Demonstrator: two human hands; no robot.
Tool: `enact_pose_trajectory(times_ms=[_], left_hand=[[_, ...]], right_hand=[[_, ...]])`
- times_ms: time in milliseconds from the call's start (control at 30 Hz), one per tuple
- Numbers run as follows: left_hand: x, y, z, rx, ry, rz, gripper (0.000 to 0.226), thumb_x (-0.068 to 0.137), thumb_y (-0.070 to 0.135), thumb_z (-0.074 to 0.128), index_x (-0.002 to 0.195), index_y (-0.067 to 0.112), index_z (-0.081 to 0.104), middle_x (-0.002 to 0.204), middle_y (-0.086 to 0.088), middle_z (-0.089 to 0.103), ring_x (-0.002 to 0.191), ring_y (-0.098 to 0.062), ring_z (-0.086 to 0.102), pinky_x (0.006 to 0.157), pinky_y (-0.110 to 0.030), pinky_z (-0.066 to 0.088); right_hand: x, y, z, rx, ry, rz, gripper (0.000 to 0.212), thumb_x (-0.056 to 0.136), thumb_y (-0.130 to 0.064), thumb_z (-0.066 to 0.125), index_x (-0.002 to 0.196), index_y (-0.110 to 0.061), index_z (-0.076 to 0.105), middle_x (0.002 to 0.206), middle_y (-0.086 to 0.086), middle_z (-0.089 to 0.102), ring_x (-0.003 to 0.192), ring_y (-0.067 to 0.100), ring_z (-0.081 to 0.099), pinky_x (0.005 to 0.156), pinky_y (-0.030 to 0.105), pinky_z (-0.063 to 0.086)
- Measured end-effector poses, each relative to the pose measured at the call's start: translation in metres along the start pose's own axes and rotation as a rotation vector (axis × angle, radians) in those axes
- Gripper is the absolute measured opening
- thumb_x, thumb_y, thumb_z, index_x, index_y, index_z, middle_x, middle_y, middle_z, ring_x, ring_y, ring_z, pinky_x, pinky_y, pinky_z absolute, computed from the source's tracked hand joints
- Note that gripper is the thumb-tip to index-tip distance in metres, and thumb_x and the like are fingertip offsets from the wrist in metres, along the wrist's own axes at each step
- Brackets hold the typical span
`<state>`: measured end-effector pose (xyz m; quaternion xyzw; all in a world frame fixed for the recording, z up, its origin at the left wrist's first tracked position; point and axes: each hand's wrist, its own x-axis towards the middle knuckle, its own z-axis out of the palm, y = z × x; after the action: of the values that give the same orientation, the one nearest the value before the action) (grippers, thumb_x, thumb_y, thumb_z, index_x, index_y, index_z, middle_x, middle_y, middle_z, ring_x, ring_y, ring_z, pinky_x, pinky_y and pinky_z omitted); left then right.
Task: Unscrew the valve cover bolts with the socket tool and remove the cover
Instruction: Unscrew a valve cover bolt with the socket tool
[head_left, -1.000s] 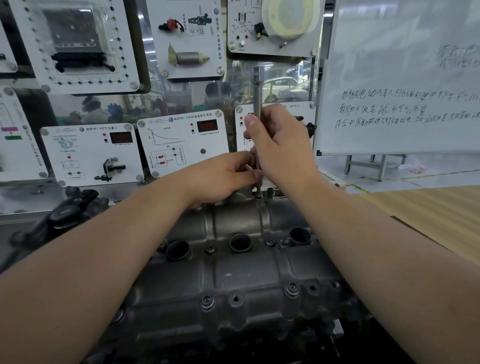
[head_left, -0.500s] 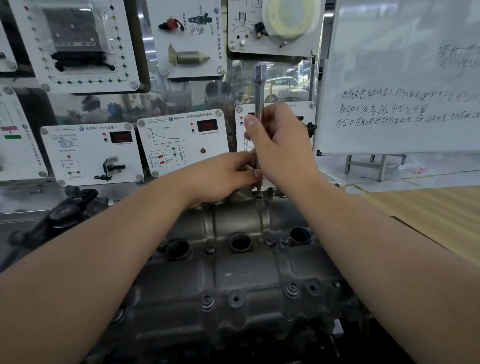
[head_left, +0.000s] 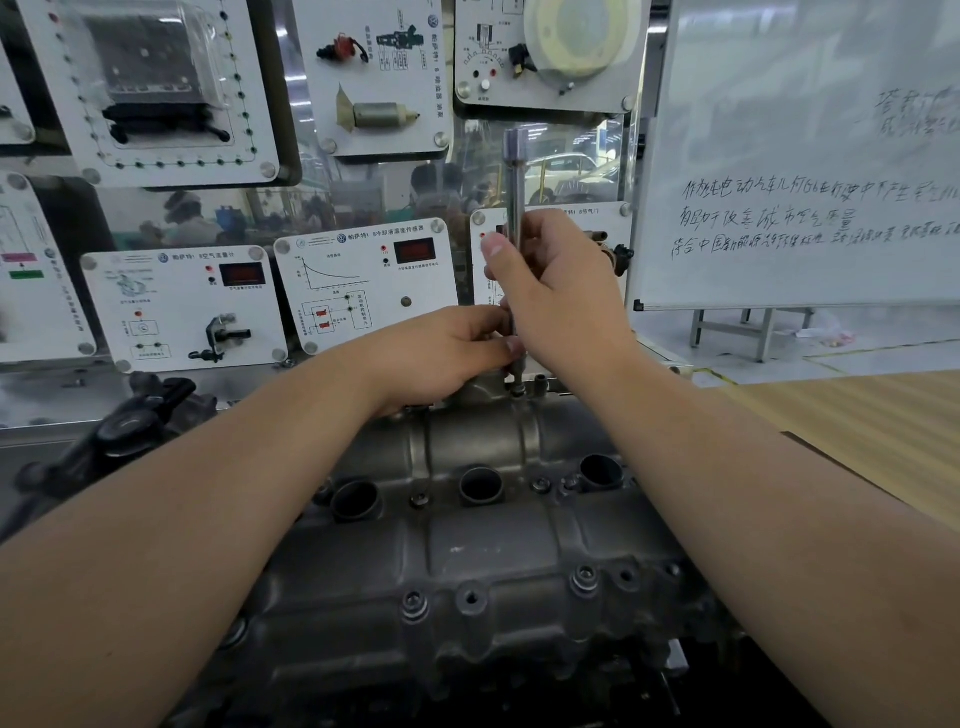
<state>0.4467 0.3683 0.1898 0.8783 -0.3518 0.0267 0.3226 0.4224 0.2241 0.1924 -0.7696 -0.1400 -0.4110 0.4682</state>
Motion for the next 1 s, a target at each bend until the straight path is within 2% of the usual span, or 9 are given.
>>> enact_pose_trajectory(times_ms=[100, 200, 333, 400, 567, 633, 733, 900, 1000], left_hand=[[0.0003, 0.0, 0.0, -0.001, -0.003, -0.005, 0.025, 0.105, 0.038, 0.054, 0.122, 0.023, 0.065, 0.116, -0.006, 0.073, 0.115, -0.041, 0.063, 0.101, -0.059, 0.048], [0.0004, -0.0002, 0.0005, -0.008, 0.013, -0.001, 0.025, 0.105, 0.037, 0.055, 0.12, 0.02, 0.066, 0.114, -0.007, 0.073, 0.113, -0.04, 0.063, 0.101, -0.058, 0.047], [0.001, -0.0023, 0.0009, -0.037, 0.001, -0.006, 0.025, 0.108, 0.035, 0.051, 0.119, 0.019, 0.067, 0.117, -0.015, 0.072, 0.117, -0.043, 0.061, 0.104, -0.059, 0.045], [0.0009, -0.003, 0.0009, -0.042, -0.001, -0.012, 0.026, 0.108, 0.034, 0.05, 0.121, 0.018, 0.067, 0.119, -0.017, 0.071, 0.118, -0.044, 0.06, 0.105, -0.06, 0.045], [0.0007, -0.0017, 0.001, -0.026, 0.011, 0.006, 0.025, 0.107, 0.033, 0.053, 0.121, 0.017, 0.066, 0.116, -0.006, 0.073, 0.116, -0.041, 0.062, 0.102, -0.058, 0.047], [0.0015, -0.0016, 0.0011, -0.019, 0.018, 0.007, 0.025, 0.106, 0.032, 0.053, 0.122, 0.016, 0.066, 0.116, -0.005, 0.073, 0.114, -0.034, 0.064, 0.103, -0.054, 0.047], [0.0018, -0.0015, 0.0012, -0.025, 0.021, -0.002, 0.026, 0.106, 0.031, 0.053, 0.122, 0.013, 0.066, 0.115, -0.007, 0.073, 0.113, -0.031, 0.065, 0.104, -0.053, 0.046], [0.0003, -0.0019, 0.0015, -0.04, 0.017, -0.012, 0.027, 0.107, 0.034, 0.052, 0.122, 0.017, 0.067, 0.117, -0.005, 0.074, 0.118, -0.034, 0.063, 0.106, -0.054, 0.045], [0.0003, -0.0022, 0.0008, -0.042, 0.009, -0.004, 0.028, 0.107, 0.034, 0.052, 0.121, 0.015, 0.067, 0.118, -0.011, 0.073, 0.118, -0.042, 0.061, 0.104, -0.059, 0.046]], right_hand=[[0.0002, 0.0013, 0.0002, -0.01, 0.013, -0.007, 0.01, 0.1, -0.042, 0.059, 0.097, -0.035, 0.052, 0.087, -0.006, 0.072, 0.069, 0.009, 0.067, 0.07, 0.039, 0.058], [0.0002, 0.0008, 0.0007, -0.028, 0.013, -0.013, 0.019, 0.102, -0.039, 0.055, 0.097, -0.021, 0.057, 0.085, -0.003, 0.072, 0.067, 0.014, 0.067, 0.068, 0.04, 0.058], [0.0011, 0.001, 0.0007, 0.005, 0.005, 0.011, 0.031, 0.106, -0.033, 0.048, 0.095, -0.009, 0.063, 0.077, -0.014, 0.069, 0.057, 0.006, 0.063, 0.045, 0.015, 0.046], [0.0006, 0.0005, 0.0, 0.027, 0.001, 0.025, 0.033, 0.106, -0.032, 0.048, 0.091, -0.007, 0.065, 0.066, -0.019, 0.065, 0.054, 0.002, 0.06, 0.043, 0.01, 0.042], [-0.0003, -0.0013, 0.0002, 0.013, -0.008, 0.008, 0.026, 0.102, -0.041, 0.055, 0.095, -0.017, 0.064, 0.081, -0.005, 0.073, 0.062, 0.009, 0.066, 0.063, 0.035, 0.057], [-0.0001, -0.0009, 0.0002, 0.032, -0.002, 0.008, 0.016, 0.1, -0.041, 0.059, 0.096, -0.026, 0.06, 0.084, -0.004, 0.073, 0.064, 0.012, 0.067, 0.067, 0.038, 0.059], [0.0003, -0.0005, -0.0001, 0.011, 0.007, -0.001, 0.017, 0.102, -0.039, 0.057, 0.089, -0.029, 0.056, 0.082, -0.008, 0.073, 0.067, 0.009, 0.067, 0.067, 0.036, 0.059], [0.0012, -0.0002, -0.0001, -0.014, 0.005, 0.011, 0.03, 0.105, -0.037, 0.048, 0.093, -0.014, 0.063, 0.082, -0.012, 0.072, 0.063, 0.005, 0.064, 0.055, 0.022, 0.052], [0.0003, -0.0017, 0.0, -0.01, -0.002, 0.016, 0.031, 0.105, -0.038, 0.048, 0.093, -0.014, 0.064, 0.081, -0.01, 0.072, 0.066, 0.006, 0.065, 0.064, 0.031, 0.056]])
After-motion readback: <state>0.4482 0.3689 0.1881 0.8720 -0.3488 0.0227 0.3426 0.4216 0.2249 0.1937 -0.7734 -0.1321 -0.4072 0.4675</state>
